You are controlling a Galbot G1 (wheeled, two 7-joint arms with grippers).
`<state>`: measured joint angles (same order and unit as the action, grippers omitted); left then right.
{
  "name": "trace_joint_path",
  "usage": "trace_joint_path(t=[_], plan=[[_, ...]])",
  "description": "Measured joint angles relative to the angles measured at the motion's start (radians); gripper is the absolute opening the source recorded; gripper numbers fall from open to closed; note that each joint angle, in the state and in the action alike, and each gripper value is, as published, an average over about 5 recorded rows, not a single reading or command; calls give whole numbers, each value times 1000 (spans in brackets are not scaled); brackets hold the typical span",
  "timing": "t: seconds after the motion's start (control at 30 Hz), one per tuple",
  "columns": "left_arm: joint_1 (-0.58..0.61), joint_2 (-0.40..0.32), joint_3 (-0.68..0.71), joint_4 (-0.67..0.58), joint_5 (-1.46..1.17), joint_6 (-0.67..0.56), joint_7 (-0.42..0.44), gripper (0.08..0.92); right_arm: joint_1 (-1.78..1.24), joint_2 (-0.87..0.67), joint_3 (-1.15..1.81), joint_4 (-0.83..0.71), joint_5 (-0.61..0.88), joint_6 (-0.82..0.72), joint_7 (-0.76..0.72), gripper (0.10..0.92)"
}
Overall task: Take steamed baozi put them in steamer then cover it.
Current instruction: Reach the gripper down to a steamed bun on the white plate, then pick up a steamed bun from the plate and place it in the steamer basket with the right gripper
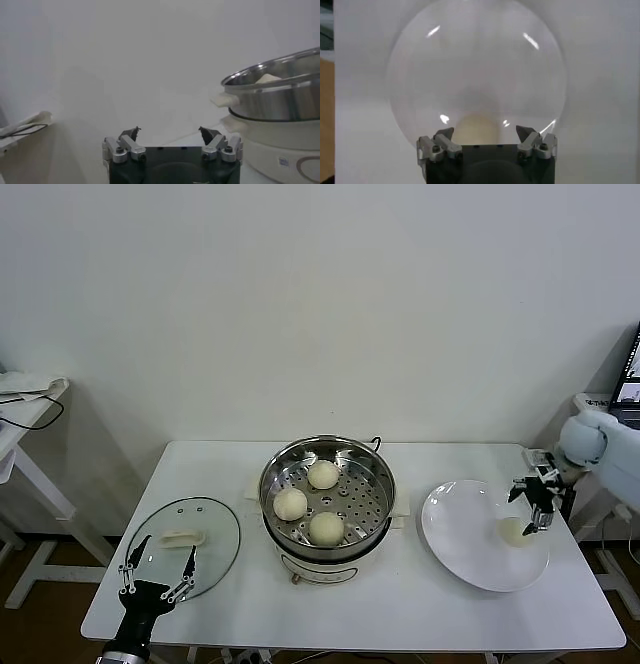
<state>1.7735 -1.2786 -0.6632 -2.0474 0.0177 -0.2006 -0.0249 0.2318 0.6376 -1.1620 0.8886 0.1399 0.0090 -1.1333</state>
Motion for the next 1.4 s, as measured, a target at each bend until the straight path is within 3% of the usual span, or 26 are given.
trace_joint_path(t=[0.47, 0.77, 1.13, 1.4], plan=[[2, 0, -7, 6, 0, -2, 0, 823, -98, 43, 62, -76, -11, -15, 55, 818], [0, 4, -4, 10, 0, -2, 0, 823, -102, 42, 61, -72, -11, -25, 59, 681], [-10, 15, 10, 9, 0, -1, 1, 823, 21, 29, -12, 0, 34, -33, 6, 663], [-27, 29, 22, 6, -1, 3, -2, 823, 270, 67, -168, 113, 150, -66, -83, 662]])
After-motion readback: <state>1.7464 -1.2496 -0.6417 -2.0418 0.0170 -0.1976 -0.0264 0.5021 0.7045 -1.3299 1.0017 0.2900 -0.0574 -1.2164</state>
